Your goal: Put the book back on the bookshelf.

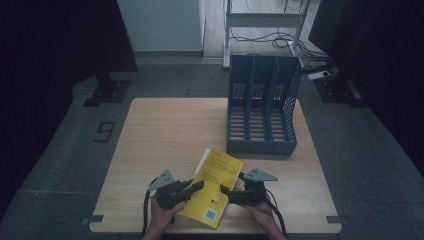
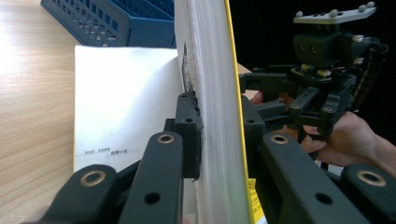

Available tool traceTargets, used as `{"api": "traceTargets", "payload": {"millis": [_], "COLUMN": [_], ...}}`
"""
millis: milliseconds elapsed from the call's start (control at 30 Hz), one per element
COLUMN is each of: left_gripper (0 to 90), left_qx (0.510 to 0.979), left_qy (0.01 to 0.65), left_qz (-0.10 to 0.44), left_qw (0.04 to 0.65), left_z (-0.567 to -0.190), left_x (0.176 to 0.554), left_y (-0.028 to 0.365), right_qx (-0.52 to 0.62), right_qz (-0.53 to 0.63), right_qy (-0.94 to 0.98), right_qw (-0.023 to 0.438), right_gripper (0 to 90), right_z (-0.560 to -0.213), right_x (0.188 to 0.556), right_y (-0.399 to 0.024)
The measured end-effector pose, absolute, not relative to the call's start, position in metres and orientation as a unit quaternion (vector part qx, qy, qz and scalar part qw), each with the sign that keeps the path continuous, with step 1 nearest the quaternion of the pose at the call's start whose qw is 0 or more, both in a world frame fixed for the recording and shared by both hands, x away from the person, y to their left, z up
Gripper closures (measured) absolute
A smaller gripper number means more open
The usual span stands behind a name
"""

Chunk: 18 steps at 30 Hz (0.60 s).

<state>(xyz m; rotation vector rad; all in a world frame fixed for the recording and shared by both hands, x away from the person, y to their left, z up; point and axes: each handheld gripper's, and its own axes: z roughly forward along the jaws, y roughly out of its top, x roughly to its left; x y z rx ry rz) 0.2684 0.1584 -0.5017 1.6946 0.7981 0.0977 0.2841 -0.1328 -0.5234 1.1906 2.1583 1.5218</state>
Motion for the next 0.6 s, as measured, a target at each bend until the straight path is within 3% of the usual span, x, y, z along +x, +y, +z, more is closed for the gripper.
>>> {"api": "traceTargets", "payload": {"millis": [600], "left_gripper": [76.3], "left_qx": [0.726], "left_qy": [0.348], "left_qz": [0.026], "left_qw": [0.593], "left_z": [-0.505], "left_x": [0.272], "left_y": [0.161], "right_qx": [0.399], "right_qz": [0.545], "right_qy": [0.720], "right_qw": [0.162], "right_gripper": [15.3], "right_z": [-0.511], "right_x": [0.275], "right_y": [-0.135]}}
